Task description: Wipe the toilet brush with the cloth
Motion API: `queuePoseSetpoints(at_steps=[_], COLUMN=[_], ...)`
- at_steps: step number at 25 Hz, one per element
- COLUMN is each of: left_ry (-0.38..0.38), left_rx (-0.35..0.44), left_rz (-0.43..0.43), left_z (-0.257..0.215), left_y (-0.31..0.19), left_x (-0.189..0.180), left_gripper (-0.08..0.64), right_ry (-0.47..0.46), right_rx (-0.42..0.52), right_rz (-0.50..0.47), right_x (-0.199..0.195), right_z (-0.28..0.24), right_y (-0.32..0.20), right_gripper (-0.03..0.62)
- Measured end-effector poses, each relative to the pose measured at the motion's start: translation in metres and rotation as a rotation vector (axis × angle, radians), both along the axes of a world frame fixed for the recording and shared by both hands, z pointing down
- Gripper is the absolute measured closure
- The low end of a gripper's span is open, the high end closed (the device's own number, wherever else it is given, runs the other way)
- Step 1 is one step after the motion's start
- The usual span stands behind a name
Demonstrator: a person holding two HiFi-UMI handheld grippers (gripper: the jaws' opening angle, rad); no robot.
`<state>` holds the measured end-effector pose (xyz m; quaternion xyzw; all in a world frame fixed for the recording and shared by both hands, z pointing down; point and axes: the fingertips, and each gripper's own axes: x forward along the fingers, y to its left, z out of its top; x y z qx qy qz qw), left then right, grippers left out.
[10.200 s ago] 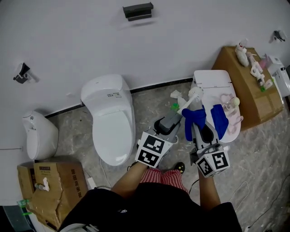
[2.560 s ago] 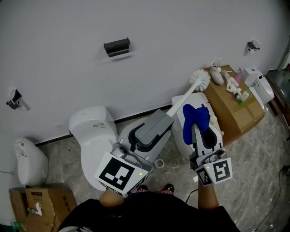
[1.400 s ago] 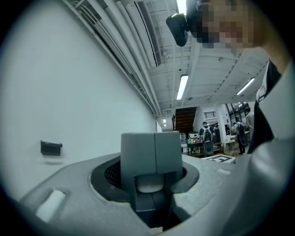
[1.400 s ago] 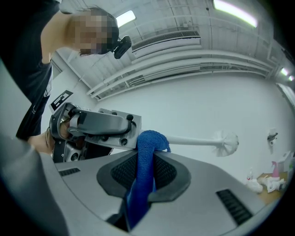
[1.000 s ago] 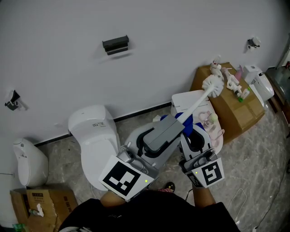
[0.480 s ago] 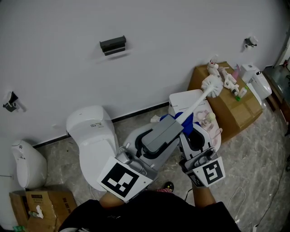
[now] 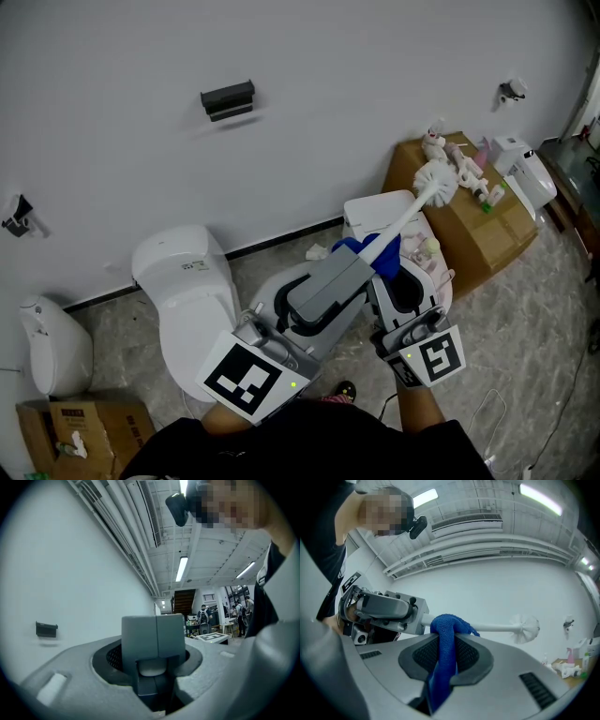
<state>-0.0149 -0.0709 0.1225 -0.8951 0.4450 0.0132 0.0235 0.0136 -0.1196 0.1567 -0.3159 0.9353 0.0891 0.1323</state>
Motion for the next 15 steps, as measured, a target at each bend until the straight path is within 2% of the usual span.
queuePoseSetpoints(at_steps=[15], left_ry=[-0.002], left_rx=[0.012], left_rz=[0.045], left_z=[0.002], left_y=[0.003], left_x=[0.009], left_gripper=[0.377], right_ry=[-0.015], right_rx=[-0.026], right_rz=[0.089], right_x=[0.027], right_z=[0.003], right_y=[-0.021], right_gripper=[0.523])
